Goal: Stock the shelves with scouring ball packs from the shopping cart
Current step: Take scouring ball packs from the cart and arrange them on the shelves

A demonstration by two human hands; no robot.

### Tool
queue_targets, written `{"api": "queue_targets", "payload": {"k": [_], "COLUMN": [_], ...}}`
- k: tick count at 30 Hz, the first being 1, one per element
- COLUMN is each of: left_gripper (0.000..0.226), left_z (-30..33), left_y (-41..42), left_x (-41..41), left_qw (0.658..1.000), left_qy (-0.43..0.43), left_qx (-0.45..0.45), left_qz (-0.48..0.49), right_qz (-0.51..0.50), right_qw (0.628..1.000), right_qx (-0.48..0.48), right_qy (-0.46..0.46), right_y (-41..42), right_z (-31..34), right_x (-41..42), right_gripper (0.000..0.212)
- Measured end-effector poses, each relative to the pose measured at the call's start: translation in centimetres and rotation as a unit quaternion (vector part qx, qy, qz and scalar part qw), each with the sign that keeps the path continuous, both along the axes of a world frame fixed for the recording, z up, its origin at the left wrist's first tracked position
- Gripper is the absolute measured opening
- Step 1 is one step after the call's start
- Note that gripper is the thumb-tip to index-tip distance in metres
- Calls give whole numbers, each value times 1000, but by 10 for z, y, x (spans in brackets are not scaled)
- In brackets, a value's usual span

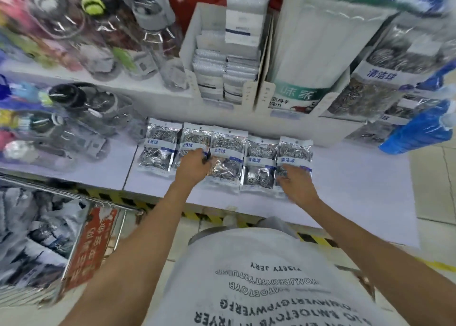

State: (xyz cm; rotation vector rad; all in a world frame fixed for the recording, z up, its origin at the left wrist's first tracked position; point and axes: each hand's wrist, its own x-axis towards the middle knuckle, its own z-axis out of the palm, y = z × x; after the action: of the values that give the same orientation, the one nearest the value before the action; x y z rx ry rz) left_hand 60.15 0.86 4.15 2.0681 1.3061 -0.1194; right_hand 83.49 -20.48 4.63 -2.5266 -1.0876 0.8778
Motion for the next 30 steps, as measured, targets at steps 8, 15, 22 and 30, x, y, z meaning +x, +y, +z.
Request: {"api": "queue_targets", "payload": {"k": [8,15,22,30], "left_gripper": [60,60,49,40], "left_z": [34,38,32,15], "left_y": [-79,-174,-254,-272], "left_x": [-97,-198,-306,-402], "left_qw": [989,961,913,851], "left_qy": [43,38,67,11], "left_qx": [122,121,127,139], "left_qz": [73,245,383,507], "right_qz": [289,459,552,610], "right_qw": [954,879,828,788], "right_qx": [53,117,102,82], "right_qy": [-52,-53,-19,-17], "right_y": [38,37,33,59], "right_z": [33,38,40,37], "right_x": [-74,-179,-283,-404], "right_gripper": [53,57,55,53]}}
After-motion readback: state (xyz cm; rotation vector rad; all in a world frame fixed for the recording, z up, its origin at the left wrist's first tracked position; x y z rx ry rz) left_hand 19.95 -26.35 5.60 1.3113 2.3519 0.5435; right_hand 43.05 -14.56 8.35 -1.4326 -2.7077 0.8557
